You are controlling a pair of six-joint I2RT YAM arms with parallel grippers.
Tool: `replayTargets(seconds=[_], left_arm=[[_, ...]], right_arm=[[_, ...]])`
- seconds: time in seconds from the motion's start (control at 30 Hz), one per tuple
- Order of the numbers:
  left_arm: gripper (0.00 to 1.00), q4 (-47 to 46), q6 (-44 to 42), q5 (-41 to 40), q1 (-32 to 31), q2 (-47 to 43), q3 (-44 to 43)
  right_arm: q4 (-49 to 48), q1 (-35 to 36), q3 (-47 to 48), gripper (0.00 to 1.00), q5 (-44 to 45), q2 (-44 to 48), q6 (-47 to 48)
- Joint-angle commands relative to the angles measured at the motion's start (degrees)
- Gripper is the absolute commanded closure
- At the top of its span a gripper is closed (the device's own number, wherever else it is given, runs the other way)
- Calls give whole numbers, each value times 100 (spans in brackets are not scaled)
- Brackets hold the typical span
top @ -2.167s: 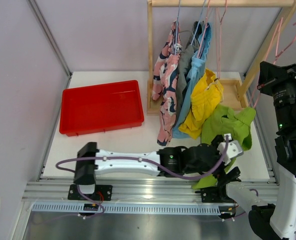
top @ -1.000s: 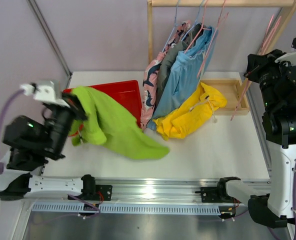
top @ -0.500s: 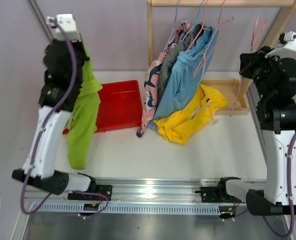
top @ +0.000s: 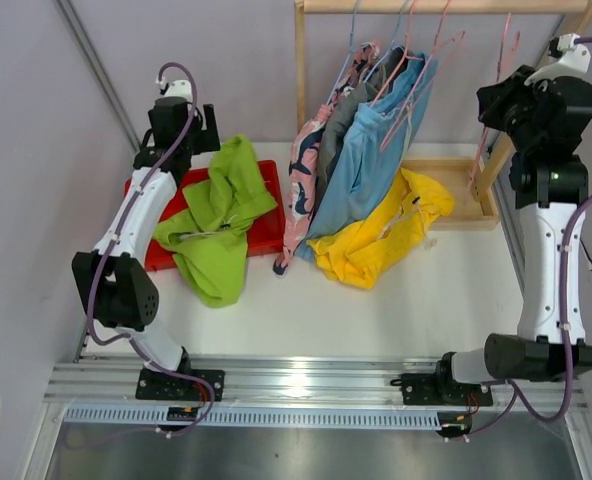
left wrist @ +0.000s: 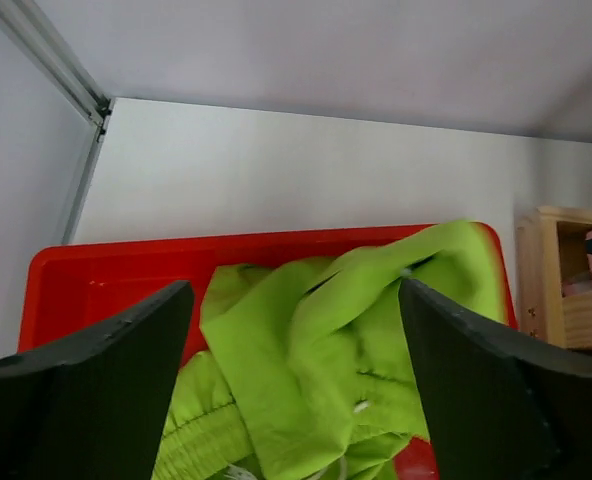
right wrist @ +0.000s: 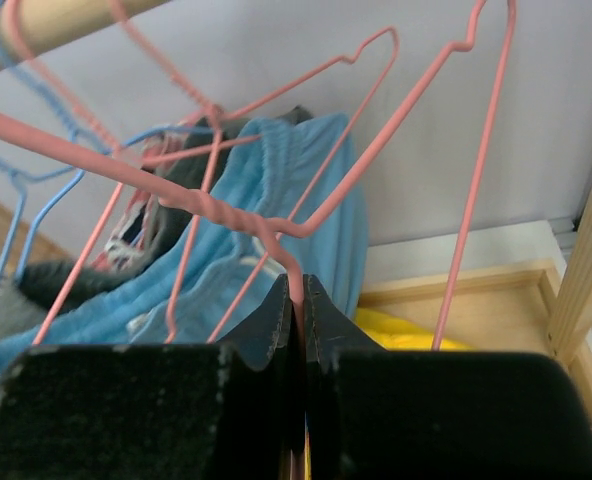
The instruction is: Remove the shorts from the hanger
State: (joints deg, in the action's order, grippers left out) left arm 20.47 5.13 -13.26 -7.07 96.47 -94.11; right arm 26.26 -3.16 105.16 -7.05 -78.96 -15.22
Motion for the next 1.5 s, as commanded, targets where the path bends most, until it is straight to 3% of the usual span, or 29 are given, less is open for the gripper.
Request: replayTargets(seconds=[0.0, 0.1, 0.27, 0.37, 0.57, 0.7, 0.77, 0.8, 0.87, 0.97, 1.0, 1.17, 1.2, 1.33, 1.47], left_arm=[[1, -246, 357, 174, 136, 109, -257], [0, -69, 489, 139, 127, -65, -293], [1, -456, 482, 183, 13, -1111, 838], [1, -282, 192, -124, -347, -1542, 894], [1, 115, 252, -116, -751, -2411, 1130], [1, 123, 138, -335, -1260, -3080, 1605], [1, 194, 103, -405, -1463, -3317, 1641], [1, 247, 103, -441, -1560, -3388, 1667], [1, 387, 137, -424, -1797, -3528, 1676], [1, 379, 191, 250, -2175, -3722, 1781], [1, 301, 173, 662, -2585, -3749, 1834], [1, 46, -99, 886, -4221, -3241, 1625], [1, 1, -108, 912, -4650, -2917, 1623], [1, -280, -100, 974, -5390, -1978, 1185], [1, -395, -12, 1246, -5560, -746, 631]], right_arm=[[-613, -299, 591, 100, -349, -356, -252], [-666, -449, 1013, 100, -446, -953, -385], [-596, -572, 2042, 100, -482, -1964, -490], [-552, -625, 2455, 100, -455, -2403, -560], [-490, -695, 2386, 100, -262, -2546, -622], [-595, -712, 1642, 100, -87, -1942, -535], [-920, -739, 1263, 89, 54, -1616, -508], [-973, -739, 1000, 46, 89, -1336, -473], [-886, -748, 962, 1, 203, -1140, -420], [-649, -748, 910, 1, 353, -710, -332], [-614, -756, 727, 1, 414, -543, -306], [-543, -748, -100, 0, 696, 942, -349], [-517, -756, -241, 1, 661, 1152, -367], [-202, -748, -944, 1, 529, 2111, -438], [203, -748, -1506, 1, 485, 2928, -263]])
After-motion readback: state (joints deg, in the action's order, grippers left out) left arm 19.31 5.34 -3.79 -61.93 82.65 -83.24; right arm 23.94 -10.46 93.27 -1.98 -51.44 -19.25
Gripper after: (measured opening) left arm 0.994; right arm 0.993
